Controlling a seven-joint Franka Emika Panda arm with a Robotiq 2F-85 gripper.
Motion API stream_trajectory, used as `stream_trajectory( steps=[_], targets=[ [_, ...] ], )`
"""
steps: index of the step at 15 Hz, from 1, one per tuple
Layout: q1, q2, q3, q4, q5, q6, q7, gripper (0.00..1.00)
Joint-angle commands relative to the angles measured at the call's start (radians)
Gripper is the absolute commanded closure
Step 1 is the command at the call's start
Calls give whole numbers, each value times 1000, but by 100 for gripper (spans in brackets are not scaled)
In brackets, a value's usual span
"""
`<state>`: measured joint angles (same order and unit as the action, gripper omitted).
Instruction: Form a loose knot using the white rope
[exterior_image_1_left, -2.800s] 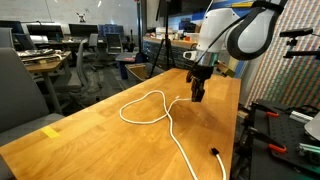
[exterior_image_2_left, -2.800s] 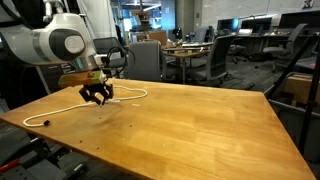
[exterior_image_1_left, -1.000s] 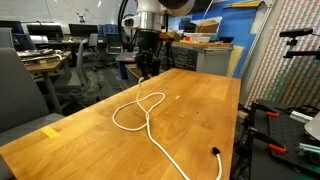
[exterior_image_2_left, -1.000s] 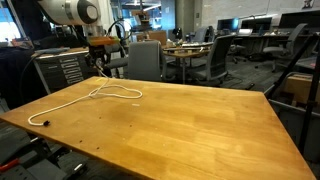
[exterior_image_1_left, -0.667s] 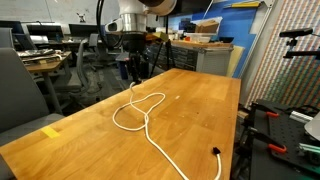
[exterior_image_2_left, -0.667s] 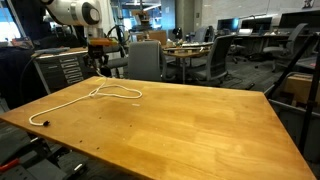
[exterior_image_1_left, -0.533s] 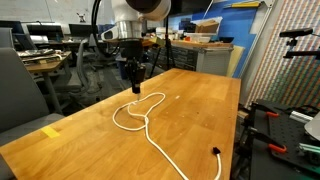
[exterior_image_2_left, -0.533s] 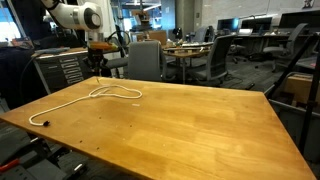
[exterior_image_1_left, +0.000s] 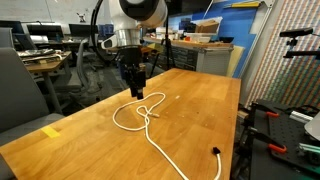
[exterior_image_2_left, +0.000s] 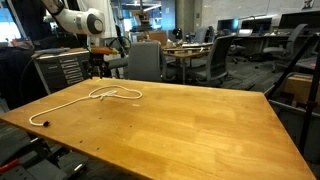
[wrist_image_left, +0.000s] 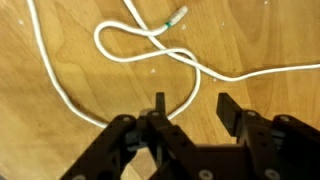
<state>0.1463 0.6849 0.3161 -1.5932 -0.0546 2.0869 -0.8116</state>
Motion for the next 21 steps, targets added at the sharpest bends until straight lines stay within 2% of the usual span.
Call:
stream_trajectory(
  steps=[1,2,3,4,6,8,9,15,16,18,21],
  targets=[
    [-35,-7,-37,-75,62,-26,61,13],
    [-61,3,-25,-104,102,-21,44,4],
    [-77,17,-26,-122,134,-19,44,1],
    [-40,14,-39,-82,81,-16,41,13],
    [-69,30,-40,-114,107,-16,39,0],
    [-89,-21,-47,-140,107,-128,46,0],
    [-85,-74,-76,-167,96,-183,111,0],
    [-81,-379,-171,-348,-8,-126,300,0],
    [-93,-237,-151,-233,26,-153,241,0],
    [-92,-326,-163,-285,9,-153,269,0],
    [-90,-363,-164,-323,4,-150,281,0]
  ],
)
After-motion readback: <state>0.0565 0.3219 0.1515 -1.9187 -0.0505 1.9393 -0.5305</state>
